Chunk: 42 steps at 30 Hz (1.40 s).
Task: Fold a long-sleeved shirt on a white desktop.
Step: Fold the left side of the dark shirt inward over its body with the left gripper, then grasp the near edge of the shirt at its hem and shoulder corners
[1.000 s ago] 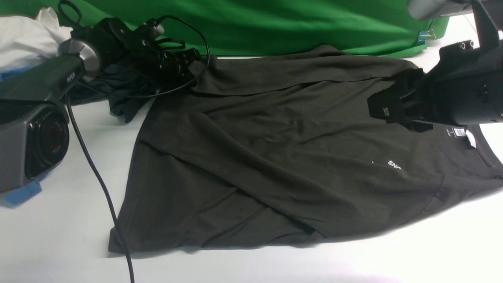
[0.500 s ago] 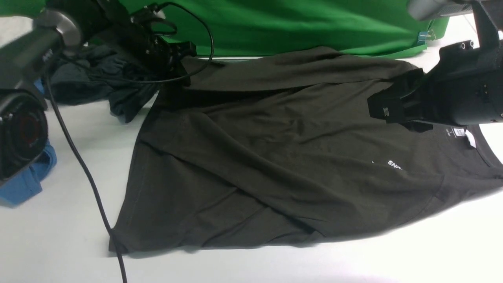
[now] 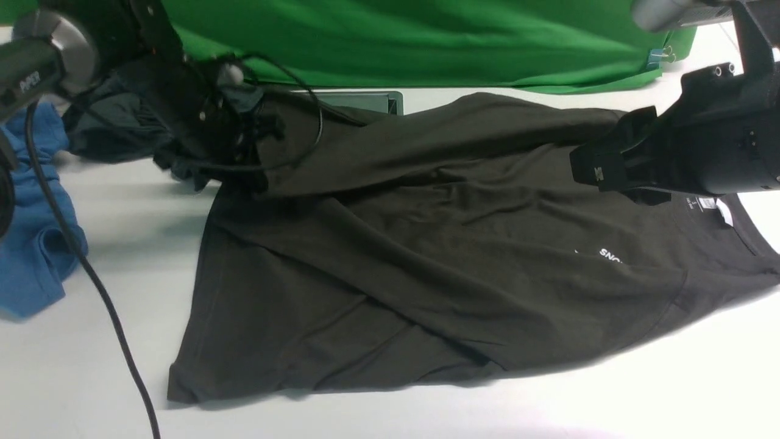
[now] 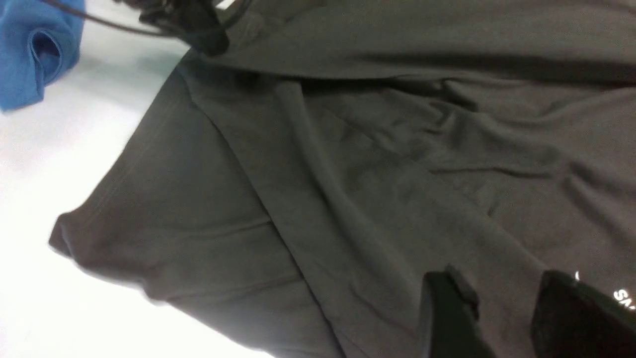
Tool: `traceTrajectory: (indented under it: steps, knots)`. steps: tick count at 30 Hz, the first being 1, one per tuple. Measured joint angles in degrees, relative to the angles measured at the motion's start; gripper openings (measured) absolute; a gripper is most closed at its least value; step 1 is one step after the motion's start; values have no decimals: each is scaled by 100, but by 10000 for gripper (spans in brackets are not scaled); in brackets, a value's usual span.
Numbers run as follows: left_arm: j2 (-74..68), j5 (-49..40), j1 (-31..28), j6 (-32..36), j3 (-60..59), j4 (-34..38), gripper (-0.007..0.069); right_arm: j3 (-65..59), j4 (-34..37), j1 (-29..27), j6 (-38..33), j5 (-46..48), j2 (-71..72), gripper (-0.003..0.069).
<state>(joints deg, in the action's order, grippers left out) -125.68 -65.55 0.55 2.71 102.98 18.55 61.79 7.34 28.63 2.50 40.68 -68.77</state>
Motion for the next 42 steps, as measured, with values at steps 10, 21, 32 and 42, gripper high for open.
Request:
traceTrajectory:
  steps: [10, 21, 32, 42]
  knots:
    - [5, -29, 0, -147, -118, 456, 158, 0, 0, 0, 0, 0, 0, 241]
    - [709, -384, 123, -271, -212, -756, 489, 0, -261, 0, -1, 78, 0, 241]
    - [2679, -187, 117, -729, -3343, -1106, 559, 0, -317, 0, 10, 534, 0, 241]
    - [3189, 1828, 117, -1088, -5776, -149, 559, 0, -317, 0, 5, 508, 0, 241]
